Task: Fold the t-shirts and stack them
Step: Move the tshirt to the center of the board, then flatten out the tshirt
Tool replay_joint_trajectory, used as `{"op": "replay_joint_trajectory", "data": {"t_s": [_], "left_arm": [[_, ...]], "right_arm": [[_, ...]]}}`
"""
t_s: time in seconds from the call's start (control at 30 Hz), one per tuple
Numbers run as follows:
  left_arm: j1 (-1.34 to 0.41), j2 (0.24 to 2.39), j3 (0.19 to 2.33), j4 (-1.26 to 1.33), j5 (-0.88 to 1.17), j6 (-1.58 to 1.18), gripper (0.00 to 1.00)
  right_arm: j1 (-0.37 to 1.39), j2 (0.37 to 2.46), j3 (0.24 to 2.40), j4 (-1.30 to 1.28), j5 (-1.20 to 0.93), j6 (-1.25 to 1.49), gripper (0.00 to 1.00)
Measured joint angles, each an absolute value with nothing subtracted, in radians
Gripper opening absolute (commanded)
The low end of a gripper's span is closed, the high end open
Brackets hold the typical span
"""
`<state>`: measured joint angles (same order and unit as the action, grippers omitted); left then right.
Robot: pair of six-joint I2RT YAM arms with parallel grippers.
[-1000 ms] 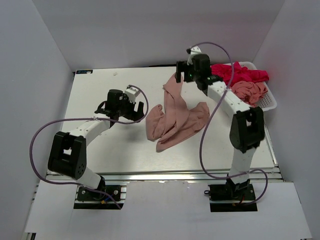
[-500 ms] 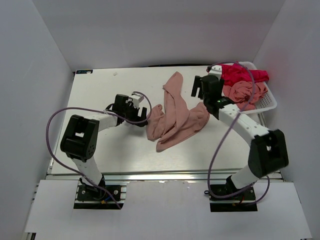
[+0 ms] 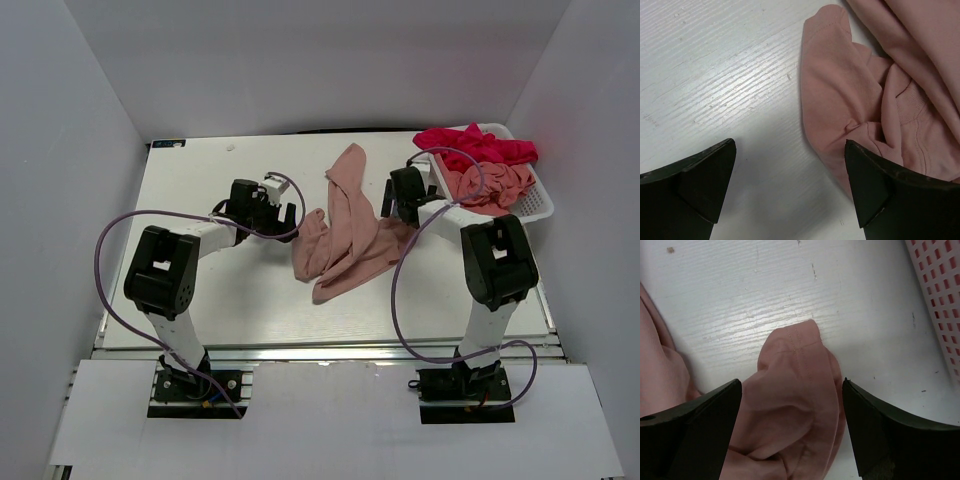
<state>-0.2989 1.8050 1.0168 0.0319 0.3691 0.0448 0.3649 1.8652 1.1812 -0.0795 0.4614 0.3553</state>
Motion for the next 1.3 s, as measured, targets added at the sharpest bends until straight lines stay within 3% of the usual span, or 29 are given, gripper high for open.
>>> {"op": "replay_joint_trajectory", "data": {"t_s": [0.5,0.77,0.83,0.9,0.93,1.3], "left_arm": [[-0.299,1.828,1.051,0.066,0.360,0.009,0.98],[-0.295,1.843,1.090,0.077,0.360,-0.008,0.98],[-0.290,1.859,1.097,0.083,0.360,-0.010,0.98],[-0.287,1.871,1.097,0.080,0.360,-0.012,0.98],[-0.284,1.877,1.097,0.078,0.360,-0.013,0.98],[-0.213,1.874,1.091,0.068,0.362,-0.020,0.98]], "right_arm": [[0.233,1.874,1.196,-0.067,0.421,0.414,0.78],[0.228,1.927,1.199,-0.007,0.284,0.427,0.68],[0.229,1.946,1.212,-0.002,0.255,0.431,0.61],[0.229,1.961,1.224,0.004,0.234,0.434,0.30],[0.229,1.966,1.229,0.010,0.228,0.445,0.02],[0.237,1.931,1.235,0.023,0.281,0.429,0.00]]}}
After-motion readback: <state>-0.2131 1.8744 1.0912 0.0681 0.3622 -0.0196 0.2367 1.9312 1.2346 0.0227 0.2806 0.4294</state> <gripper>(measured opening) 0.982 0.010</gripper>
